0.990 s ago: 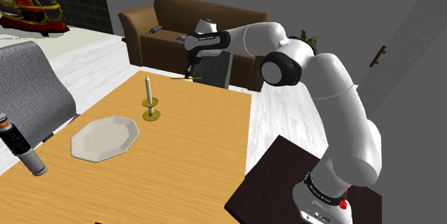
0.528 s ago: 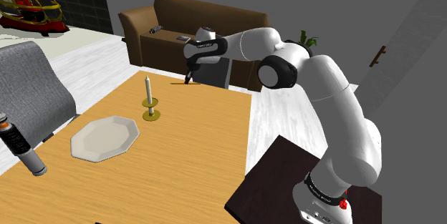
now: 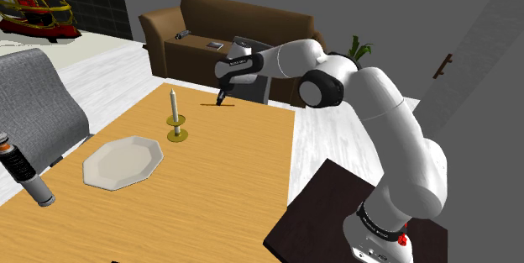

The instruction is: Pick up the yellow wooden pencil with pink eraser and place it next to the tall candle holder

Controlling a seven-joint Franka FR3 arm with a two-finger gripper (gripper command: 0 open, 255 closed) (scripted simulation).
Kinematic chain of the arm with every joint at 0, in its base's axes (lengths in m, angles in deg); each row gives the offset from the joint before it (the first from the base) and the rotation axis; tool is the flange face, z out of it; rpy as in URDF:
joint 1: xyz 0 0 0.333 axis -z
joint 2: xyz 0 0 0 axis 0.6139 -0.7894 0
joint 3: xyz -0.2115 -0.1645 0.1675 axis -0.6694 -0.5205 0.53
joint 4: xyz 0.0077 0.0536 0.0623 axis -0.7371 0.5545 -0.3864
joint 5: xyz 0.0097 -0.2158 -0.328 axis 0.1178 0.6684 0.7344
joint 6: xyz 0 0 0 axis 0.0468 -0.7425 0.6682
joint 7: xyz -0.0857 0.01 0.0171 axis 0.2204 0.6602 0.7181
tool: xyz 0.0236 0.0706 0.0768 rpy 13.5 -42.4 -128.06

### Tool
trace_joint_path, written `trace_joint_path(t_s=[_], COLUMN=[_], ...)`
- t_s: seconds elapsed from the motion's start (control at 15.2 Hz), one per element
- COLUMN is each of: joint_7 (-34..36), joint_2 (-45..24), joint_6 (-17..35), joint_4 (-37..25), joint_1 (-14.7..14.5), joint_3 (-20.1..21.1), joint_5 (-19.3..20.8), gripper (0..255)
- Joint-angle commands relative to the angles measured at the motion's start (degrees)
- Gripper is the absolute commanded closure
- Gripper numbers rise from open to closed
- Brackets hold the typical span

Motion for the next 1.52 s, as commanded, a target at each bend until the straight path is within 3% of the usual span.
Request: trace_joint_path(t_s=[0.0, 1.12, 1.45], joint_7=[-0.25, -1.98, -1.98], joint_2=[-1.04, -10.22, -10.22], joint_6=[0.88, 6.92, 6.92], joint_4=[-0.18, -3.40, -3.40], joint_1=[0.12, 1.20, 1.20], joint_3=[0.23, 2.07, 2.07], joint_5=[-0.22, -1.67, -1.67], gripper=[255, 255, 255])
